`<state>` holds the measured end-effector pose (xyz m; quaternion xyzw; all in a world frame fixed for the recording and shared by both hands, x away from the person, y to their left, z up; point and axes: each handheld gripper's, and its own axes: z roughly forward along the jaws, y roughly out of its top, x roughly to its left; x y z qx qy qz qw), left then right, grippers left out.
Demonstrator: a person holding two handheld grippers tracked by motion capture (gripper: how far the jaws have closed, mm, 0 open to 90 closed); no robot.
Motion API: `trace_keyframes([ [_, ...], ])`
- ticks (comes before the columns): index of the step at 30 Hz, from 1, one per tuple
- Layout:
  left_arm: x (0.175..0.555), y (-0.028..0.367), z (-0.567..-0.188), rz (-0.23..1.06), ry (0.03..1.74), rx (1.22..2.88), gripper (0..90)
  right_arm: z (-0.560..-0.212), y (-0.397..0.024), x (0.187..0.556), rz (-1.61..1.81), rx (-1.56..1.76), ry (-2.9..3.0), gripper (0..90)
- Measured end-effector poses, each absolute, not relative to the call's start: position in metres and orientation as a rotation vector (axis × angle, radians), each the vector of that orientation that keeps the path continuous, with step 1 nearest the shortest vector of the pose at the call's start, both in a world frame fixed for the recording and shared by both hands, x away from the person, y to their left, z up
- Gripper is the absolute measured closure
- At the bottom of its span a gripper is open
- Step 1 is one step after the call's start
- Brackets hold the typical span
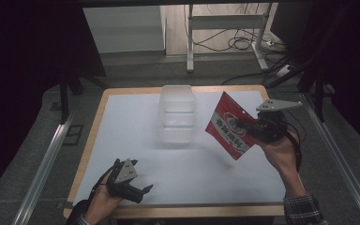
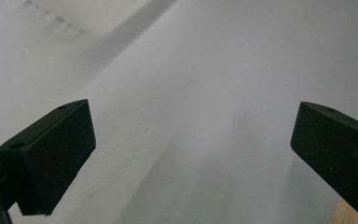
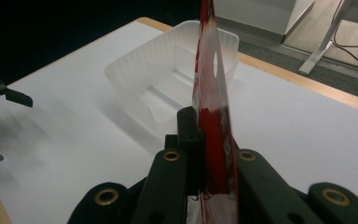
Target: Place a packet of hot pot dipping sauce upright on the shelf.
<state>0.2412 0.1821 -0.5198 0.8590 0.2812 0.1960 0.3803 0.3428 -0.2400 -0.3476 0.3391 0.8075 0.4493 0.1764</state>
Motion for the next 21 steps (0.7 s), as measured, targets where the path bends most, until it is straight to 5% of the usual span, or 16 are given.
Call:
trace_keyframes([
  [21,0.241,0.181,-0.52,0.496,0.703,2.199,0.0,-0.329,-0.224,0.376,1.298,0.903,2.352,87.2],
])
